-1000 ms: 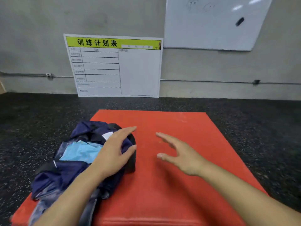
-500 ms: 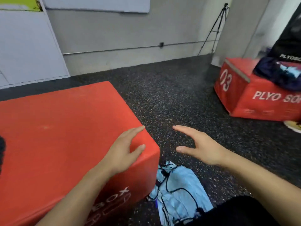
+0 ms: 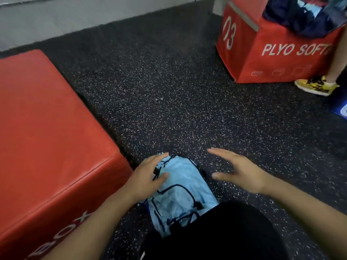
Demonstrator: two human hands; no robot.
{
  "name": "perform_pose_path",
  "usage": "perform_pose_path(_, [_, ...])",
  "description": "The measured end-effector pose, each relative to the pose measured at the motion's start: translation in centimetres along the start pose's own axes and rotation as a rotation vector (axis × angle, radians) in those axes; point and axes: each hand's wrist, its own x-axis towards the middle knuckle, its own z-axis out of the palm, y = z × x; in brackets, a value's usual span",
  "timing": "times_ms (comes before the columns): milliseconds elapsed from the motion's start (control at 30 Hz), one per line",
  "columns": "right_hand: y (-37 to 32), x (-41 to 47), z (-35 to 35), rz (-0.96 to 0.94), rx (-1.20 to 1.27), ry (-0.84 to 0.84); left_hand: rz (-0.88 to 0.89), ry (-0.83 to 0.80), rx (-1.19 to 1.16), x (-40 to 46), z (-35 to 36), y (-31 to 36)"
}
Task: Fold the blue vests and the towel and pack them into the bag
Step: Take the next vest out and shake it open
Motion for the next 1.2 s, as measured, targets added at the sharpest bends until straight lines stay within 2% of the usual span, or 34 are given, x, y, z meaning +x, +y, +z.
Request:
perform_pose_path(200, [5.3, 0.6, 3.1, 0.046, 0.055, -0.047, -0.124, -0.111, 0.001, 2.7, 4.7, -3.3])
perform_pose_path(567, [10.9, 1.1, 7.2, 0.039, 0.066, -0.106, -0.341, -0.299, 0.009, 4.3, 13.6, -9.1])
perform_pose_path(700, [12.8, 1.3, 8.5, 0.06, 0.098, -0.118, -0.357, -0.352, 0.011, 4.6, 16.3, -10.6])
perform_pose_path(867, [14.2, 1.4, 10.3, 0.08, 0.142, -0.135, -0.375, -0.341, -0.016, 4.8, 18.7, -11.3])
perform_pose_path(1067, [14.5, 1.8, 11.0, 0.092, 0.177, -0.154, -0.331, -0.387, 0.149, 5.4, 19.3, -11.5])
perform_pose_path(1133, [14.2, 2.0, 10.9, 0.094, 0.188, -0.149, -0.348, -0.375, 0.107, 5.9, 18.8, -10.9])
perform_pose_path(1200, [13.9, 1.9, 10.7, 0.101, 0.186, -0.149, -0.4, -0.348, -0.056, 6.4, 18.0, -9.8])
